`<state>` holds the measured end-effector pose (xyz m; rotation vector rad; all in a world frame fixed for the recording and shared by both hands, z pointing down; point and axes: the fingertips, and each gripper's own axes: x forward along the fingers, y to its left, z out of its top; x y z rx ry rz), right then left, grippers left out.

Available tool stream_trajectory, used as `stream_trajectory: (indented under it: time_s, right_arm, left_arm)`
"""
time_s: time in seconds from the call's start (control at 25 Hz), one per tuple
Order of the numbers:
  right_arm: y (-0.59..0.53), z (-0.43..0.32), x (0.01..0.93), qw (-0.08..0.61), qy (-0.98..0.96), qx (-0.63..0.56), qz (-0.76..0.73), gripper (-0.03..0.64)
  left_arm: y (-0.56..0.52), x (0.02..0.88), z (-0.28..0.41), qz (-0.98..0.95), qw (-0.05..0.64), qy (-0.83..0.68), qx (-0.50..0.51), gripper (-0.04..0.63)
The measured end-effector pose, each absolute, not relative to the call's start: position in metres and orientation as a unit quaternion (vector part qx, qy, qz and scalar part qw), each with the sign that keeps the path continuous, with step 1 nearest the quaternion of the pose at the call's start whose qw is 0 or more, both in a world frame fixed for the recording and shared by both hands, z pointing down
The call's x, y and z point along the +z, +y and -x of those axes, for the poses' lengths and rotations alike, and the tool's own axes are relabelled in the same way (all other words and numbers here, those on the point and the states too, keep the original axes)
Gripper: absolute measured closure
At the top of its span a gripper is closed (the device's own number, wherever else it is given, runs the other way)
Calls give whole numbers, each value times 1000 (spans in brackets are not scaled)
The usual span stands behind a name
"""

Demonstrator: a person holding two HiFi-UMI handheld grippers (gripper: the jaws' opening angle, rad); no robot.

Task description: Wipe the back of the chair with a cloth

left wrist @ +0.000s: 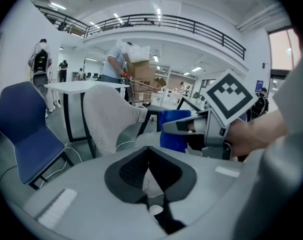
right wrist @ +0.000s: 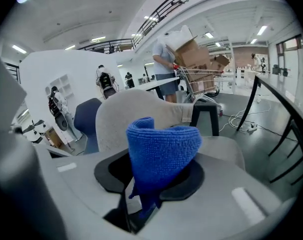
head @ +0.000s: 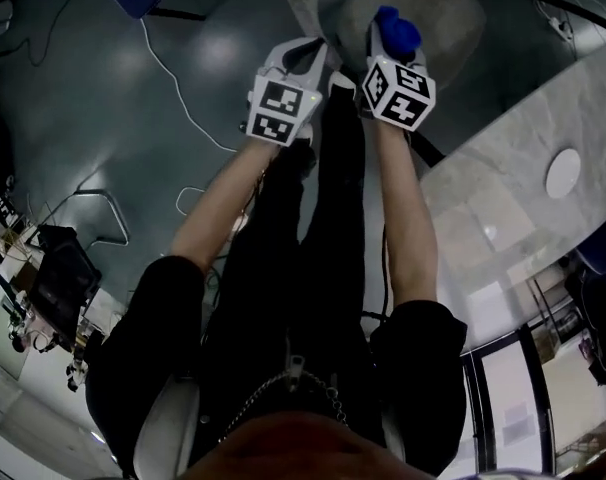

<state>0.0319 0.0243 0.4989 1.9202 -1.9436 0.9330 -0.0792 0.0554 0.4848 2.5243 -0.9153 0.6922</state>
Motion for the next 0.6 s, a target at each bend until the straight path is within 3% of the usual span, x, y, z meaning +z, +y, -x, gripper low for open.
stream_trajectory:
  time_s: [0.6]
  right_arm:
    - [134,23,380,107,-659,283,-688,488]
  left_arm:
    - [125,383,121,-910,161,-296,241,591]
